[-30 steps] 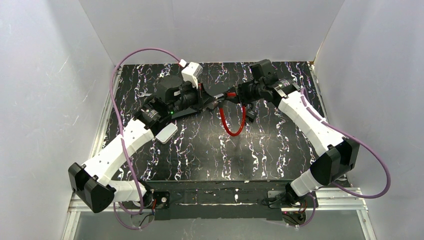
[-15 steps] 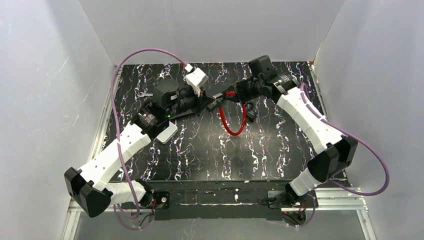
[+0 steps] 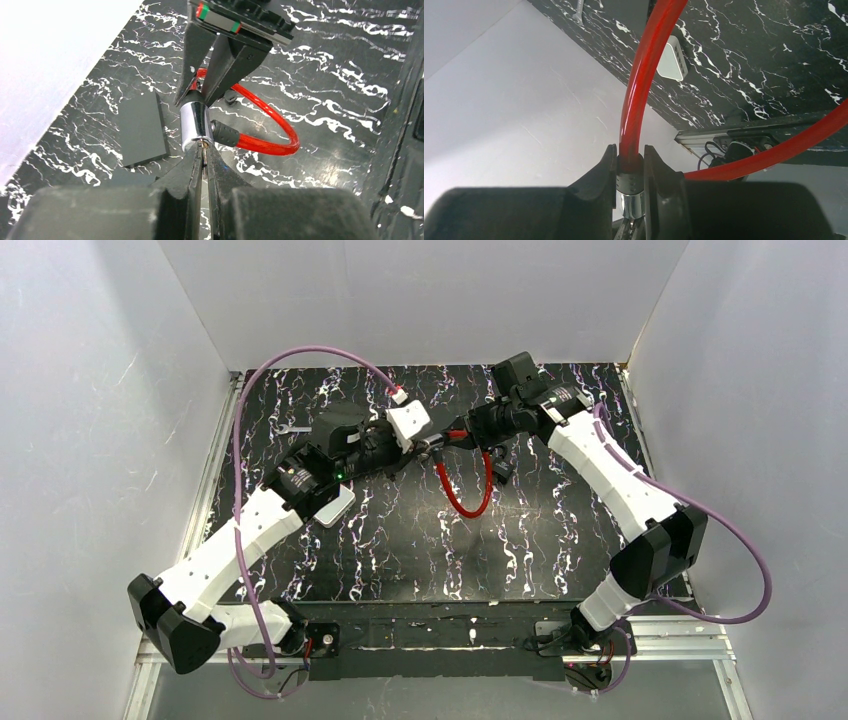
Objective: Unlock with the key
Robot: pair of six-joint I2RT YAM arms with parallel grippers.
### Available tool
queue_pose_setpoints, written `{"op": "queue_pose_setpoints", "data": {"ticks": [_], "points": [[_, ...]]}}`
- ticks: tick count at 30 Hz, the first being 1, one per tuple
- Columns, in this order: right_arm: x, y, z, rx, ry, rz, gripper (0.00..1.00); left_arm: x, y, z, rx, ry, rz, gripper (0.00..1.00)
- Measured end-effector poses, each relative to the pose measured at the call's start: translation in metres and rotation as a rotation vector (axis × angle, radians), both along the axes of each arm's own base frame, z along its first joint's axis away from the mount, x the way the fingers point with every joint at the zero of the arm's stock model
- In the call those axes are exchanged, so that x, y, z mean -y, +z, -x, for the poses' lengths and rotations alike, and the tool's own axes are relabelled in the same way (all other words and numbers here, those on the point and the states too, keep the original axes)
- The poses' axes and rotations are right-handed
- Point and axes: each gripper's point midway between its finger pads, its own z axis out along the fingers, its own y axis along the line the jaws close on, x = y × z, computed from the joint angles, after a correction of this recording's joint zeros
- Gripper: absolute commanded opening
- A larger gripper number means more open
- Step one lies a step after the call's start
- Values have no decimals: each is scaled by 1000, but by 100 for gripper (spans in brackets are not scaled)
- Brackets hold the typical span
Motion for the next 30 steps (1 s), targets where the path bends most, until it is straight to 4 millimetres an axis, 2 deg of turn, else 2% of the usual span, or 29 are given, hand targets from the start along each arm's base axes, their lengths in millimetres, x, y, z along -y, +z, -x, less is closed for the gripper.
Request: {"op": "queue_pose_setpoints", "data": {"ticks": [20, 30], "points": [[0, -9, 8, -51, 80, 69, 1, 8, -10, 15, 435, -172, -422, 0], [-3, -15, 12, -74, 119, 85, 1, 4, -18, 20, 532, -230, -565, 0]]}}
